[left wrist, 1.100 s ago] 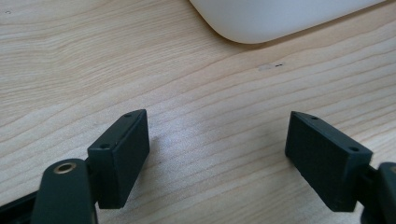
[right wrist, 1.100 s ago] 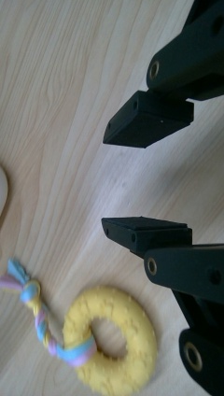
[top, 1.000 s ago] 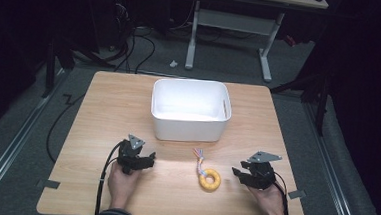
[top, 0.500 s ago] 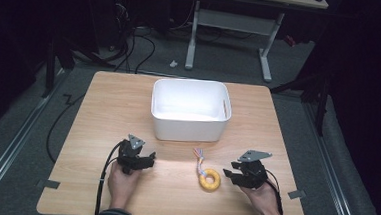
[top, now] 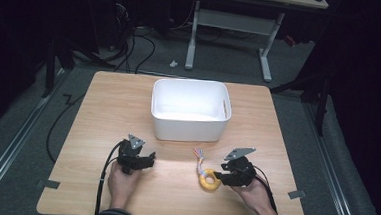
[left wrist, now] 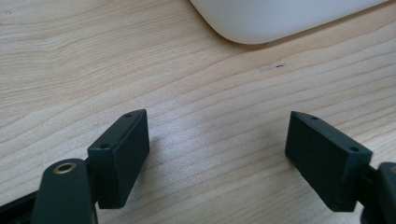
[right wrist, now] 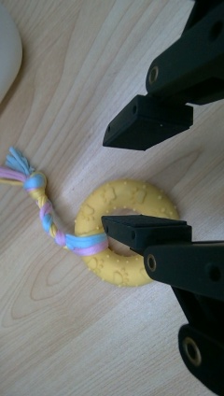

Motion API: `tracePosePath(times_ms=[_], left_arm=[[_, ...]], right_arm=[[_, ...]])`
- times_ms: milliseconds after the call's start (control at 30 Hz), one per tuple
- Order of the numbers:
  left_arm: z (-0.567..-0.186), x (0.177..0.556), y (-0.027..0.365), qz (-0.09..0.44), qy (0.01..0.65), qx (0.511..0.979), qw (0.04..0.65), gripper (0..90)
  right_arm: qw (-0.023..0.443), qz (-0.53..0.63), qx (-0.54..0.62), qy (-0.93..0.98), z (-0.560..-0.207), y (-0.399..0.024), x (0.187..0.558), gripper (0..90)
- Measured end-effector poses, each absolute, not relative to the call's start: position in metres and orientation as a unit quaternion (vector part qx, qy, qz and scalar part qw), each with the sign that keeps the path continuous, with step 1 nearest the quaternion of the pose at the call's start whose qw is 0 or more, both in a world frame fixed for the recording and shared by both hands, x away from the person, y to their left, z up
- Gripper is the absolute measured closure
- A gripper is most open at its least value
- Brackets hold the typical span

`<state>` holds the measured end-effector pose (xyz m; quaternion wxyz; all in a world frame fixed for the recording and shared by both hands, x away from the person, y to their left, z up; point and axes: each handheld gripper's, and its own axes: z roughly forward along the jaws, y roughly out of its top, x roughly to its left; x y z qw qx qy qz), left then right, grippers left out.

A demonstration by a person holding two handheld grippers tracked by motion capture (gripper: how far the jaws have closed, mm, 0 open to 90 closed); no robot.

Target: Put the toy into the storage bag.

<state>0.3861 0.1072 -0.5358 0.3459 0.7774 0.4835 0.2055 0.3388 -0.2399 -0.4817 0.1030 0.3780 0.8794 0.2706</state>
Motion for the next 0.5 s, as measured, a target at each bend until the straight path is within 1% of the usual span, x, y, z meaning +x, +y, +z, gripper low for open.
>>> tracePosePath(times_ms=[267, 500], left_arm=[[-0.536, 0.386, 0.107, 0.206, 0.483, 0.778, 0.346, 22.0], [-0.536, 0.386, 0.107, 0.205, 0.483, 0.778, 0.346, 22.0]], right_arm=[[0.080, 0.244, 0.372, 0.892, -0.490, -0.228, 0.347, 56.4], [0.075, 0.226, 0.370, 0.898, -0.495, -0.222, 0.350, 57.5]])
